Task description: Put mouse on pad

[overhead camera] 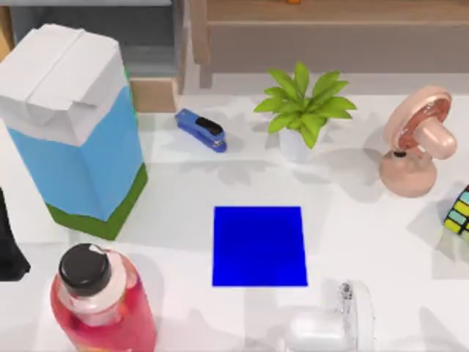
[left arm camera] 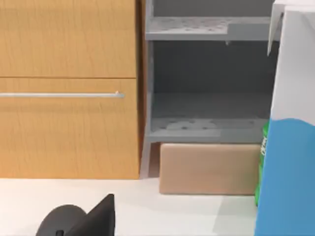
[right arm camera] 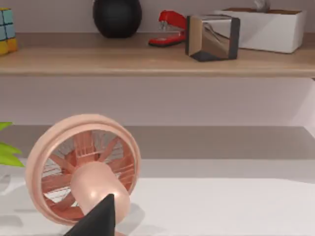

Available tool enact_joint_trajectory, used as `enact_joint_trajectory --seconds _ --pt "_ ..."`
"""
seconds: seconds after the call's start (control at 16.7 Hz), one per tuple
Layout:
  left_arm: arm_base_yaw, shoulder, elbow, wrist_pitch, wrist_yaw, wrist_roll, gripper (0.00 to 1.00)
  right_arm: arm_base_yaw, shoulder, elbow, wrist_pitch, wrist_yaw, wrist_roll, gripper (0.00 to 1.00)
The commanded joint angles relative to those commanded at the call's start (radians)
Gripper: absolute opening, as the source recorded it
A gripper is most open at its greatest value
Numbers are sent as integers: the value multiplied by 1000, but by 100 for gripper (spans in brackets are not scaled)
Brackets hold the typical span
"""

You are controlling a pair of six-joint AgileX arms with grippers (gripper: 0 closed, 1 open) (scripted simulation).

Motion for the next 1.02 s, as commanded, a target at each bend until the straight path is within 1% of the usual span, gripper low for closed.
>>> enact_joint_trajectory --seconds 0.24,0.42,0.54,0.72,0.84,1.02 --pt "10 13 28 -6 3 5 100 0 0 0 0 0 0 100" --pt "46 71 148 -28 17 28 100 0 0 0 0 0 0 100" --pt "79 140 276 -56 33 50 100 0 0 0 0 0 0 100" --pt "130 293 518 -122 60 89 100 0 0 0 0 0 0 100" --pt "161 435 698 -189 76 117 100 0 0 0 0 0 0 100" --pt "201 705 975 -324 91 160 100 0 0 0 0 0 0 100"
